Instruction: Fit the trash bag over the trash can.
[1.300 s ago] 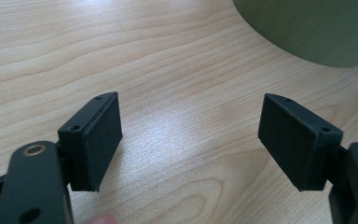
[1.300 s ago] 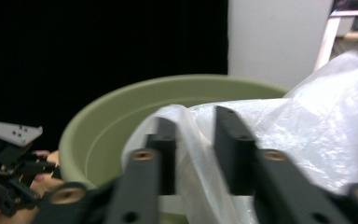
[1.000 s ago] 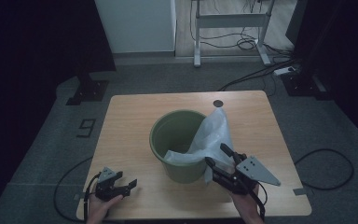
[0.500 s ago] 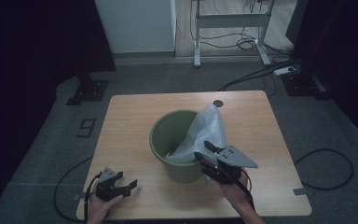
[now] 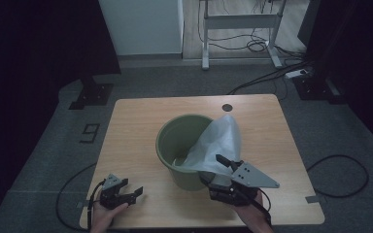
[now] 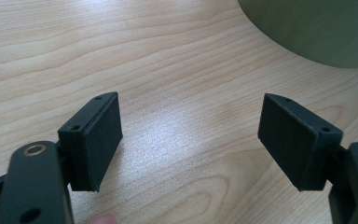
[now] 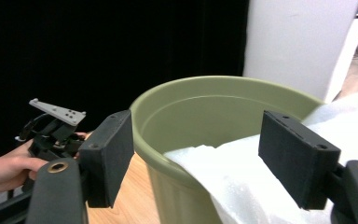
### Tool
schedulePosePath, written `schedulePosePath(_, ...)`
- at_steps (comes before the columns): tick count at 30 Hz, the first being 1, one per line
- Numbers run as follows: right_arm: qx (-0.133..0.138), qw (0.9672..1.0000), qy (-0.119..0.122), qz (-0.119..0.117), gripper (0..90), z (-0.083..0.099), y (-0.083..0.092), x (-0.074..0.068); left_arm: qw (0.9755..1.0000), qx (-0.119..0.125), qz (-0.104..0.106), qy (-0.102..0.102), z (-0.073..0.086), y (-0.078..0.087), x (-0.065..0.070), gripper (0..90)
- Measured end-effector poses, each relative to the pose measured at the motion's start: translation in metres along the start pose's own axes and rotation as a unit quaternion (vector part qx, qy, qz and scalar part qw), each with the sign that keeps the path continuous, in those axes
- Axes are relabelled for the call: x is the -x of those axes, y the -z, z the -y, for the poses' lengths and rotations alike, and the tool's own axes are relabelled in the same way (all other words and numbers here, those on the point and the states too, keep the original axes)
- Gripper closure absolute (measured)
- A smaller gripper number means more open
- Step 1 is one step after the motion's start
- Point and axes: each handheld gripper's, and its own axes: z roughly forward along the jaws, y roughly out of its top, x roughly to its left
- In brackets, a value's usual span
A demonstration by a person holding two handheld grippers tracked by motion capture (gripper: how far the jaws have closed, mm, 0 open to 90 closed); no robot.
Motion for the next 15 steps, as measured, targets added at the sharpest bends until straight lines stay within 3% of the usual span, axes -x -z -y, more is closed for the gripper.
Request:
schedulePosePath(6, 0.005, 0.9989, -0.013, 0.044, 21.1, 0.019, 0.023, 0.007, 1.0000, 0.000, -0.001, 0.003, 0.001, 0.000, -0.002, 21.4)
schedulePosePath(10, 0.007, 0.9957, -0.014, 0.091, 19.6, 0.040, 0.035, 0.007, 1.0000, 0.000, -0.001, 0.003, 0.000, 0.000, -0.001, 21.4)
schedulePosePath(15, 0.000, 0.9926, -0.021, 0.120, 18.0, 0.063, 0.041, 0.008, 1.0000, 0.000, -0.001, 0.003, 0.001, 0.000, -0.001, 21.4)
